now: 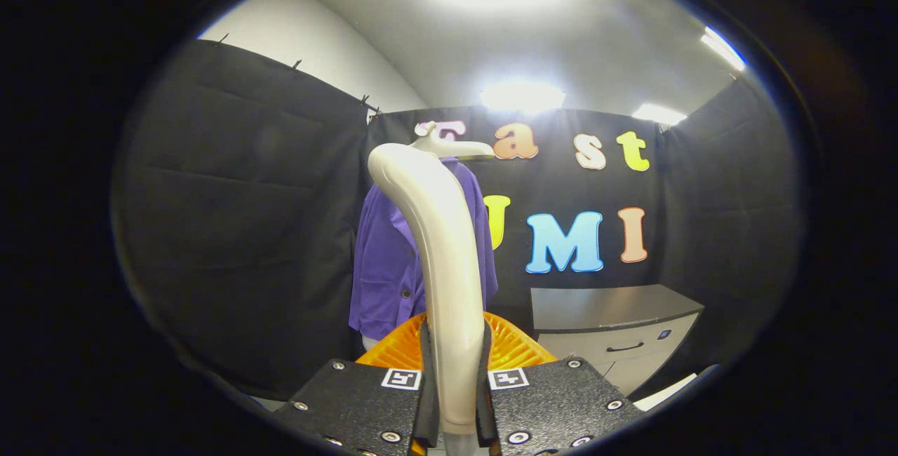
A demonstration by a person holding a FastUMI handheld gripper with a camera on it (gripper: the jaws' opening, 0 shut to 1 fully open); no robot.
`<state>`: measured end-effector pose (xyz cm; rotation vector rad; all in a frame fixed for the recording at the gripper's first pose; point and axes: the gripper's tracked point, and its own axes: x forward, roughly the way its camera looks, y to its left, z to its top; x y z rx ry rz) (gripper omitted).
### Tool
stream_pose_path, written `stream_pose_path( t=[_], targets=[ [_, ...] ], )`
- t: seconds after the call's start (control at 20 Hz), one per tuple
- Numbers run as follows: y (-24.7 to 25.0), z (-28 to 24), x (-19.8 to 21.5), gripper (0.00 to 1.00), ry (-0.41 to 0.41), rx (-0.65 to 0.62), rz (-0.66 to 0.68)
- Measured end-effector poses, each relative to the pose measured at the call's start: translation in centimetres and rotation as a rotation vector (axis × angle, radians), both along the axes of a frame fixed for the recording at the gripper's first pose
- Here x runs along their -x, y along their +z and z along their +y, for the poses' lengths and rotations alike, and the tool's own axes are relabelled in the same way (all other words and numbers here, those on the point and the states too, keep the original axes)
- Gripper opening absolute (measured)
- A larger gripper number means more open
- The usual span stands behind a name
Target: Iron the clothes twice with a garment steamer, once on the left side and once on the right side.
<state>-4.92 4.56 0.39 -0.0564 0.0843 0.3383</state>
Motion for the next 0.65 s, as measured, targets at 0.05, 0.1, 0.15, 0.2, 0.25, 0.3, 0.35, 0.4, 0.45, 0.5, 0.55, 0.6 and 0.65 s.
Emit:
stream_pose_path(
  t=[0.05, 0.1, 0.15, 0.2, 0.25, 0.3, 0.35, 0.4, 0.45, 0.5, 0.55, 0.6, 0.65],
  targets=[
    [0.2, -0.1, -0.3, 0.20, -0.012, -0.008, 0.001],
    [0.2, -0.2, -0.5, 0.20, -0.026, -0.019, 0.007],
    [0.1, -0.1, -0.7, 0.20, -0.035, -0.026, 0.020],
    [-0.1, 0.2, -0.8, 0.20, -0.036, -0.033, 0.027],
    [0.0, 0.6, -1.0, 0.20, -0.037, -0.028, 0.026],
    [-0.1, 0.8, -1.0, 0.20, -0.041, -0.019, 0.026],
    [-0.3, 1.0, -1.1, 0.20, -0.041, -0.017, 0.030],
    [-0.8, 1.5, -1.0, 0.20, -0.037, -0.014, 0.037],
    [-1.1, 1.9, -1.1, 0.20, -0.035, -0.006, 0.042],
    [-1.4, 2.1, -1.2, 0.21, -0.033, 0.004, 0.049],
    [-1.8, 2.3, -1.3, 0.21, -0.031, 0.008, 0.059],
    [-2.2, 2.6, -1.3, 0.21, -0.028, 0.010, 0.070],
    [-2.4, 2.8, -1.5, 0.21, -0.026, 0.012, 0.074]
  ],
)
